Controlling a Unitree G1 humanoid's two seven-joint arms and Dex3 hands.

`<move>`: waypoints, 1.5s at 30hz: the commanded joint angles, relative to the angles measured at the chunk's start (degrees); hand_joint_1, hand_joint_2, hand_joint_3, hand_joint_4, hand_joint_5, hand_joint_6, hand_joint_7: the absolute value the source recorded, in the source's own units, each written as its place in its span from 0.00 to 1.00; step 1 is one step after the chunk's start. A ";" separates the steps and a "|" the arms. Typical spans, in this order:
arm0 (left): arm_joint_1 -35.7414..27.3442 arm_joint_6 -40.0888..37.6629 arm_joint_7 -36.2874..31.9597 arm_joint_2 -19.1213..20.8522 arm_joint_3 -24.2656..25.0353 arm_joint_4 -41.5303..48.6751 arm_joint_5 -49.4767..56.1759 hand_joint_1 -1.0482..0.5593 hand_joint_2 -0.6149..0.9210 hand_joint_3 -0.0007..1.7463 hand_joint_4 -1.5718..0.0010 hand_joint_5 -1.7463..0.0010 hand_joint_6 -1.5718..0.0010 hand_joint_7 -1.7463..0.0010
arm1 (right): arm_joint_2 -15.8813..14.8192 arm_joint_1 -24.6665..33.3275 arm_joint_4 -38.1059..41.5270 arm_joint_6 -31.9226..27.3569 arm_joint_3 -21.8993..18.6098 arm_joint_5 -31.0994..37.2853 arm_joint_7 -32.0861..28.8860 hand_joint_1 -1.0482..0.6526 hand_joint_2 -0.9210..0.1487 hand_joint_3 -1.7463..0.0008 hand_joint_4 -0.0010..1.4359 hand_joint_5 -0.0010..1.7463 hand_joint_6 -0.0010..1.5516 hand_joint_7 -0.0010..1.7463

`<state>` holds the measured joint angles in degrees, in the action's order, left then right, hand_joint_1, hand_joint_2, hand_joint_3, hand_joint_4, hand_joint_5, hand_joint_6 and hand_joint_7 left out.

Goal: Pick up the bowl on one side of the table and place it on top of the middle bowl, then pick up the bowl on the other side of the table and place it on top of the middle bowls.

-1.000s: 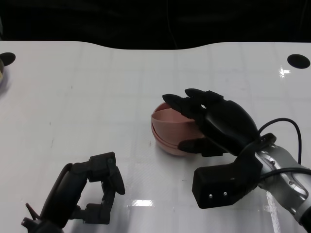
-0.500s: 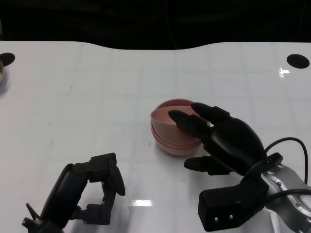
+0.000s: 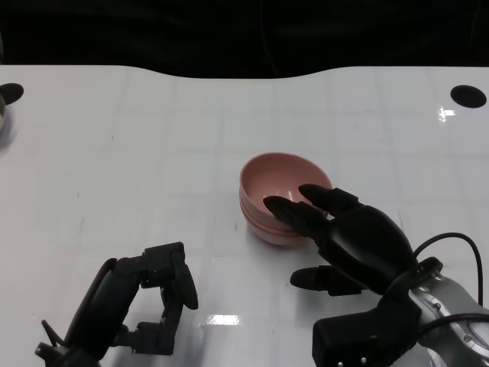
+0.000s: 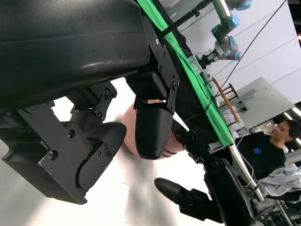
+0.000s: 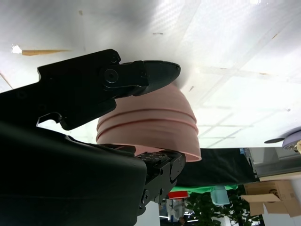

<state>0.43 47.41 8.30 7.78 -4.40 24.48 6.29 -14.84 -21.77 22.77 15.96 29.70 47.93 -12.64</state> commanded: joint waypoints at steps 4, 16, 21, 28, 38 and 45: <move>-0.40 0.15 -0.61 0.63 0.54 0.02 0.11 0.65 0.57 0.91 0.43 0.00 0.46 0.10 | -0.89 0.56 1.40 0.46 0.47 0.66 -1.57 0.18 0.00 0.85 0.13 0.05 0.15 0.02; -0.40 0.10 -0.48 0.62 0.47 0.10 0.02 0.66 0.58 0.90 0.43 0.00 0.47 0.10 | -0.74 1.15 0.93 2.64 -0.60 -0.69 -4.26 0.20 0.00 0.83 0.09 0.05 0.13 0.00; -0.49 0.11 -0.68 0.49 0.55 0.03 0.04 0.66 0.58 0.90 0.42 0.00 0.46 0.10 | -1.02 2.21 -1.32 2.21 -1.85 -0.29 -7.14 0.22 0.00 0.82 0.08 0.06 0.12 0.00; -0.74 -0.14 -0.38 0.57 0.47 -0.34 -0.20 0.66 0.58 0.91 0.42 0.00 0.46 0.10 | -3.83 7.81 -7.77 4.57 -5.40 -2.23 -8.38 0.27 0.00 0.84 0.07 0.08 0.11 0.00; -0.41 0.73 -0.27 0.76 0.43 0.38 -0.15 0.67 0.58 0.90 0.42 0.00 0.46 0.10 | -7.21 18.33 -15.19 12.08 -12.32 -7.00 -11.72 0.37 0.00 0.98 0.10 0.44 0.27 0.06; -0.09 1.00 -0.16 0.87 0.47 1.00 -0.35 0.66 0.58 0.90 0.42 0.00 0.46 0.11 | -5.80 24.13 -18.06 16.67 -17.02 -12.15 -12.29 0.50 0.05 1.00 0.29 0.50 0.44 0.12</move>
<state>0.43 47.84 8.31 7.91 -4.38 24.98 6.22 -20.72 1.21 5.84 31.63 13.97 37.50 -24.34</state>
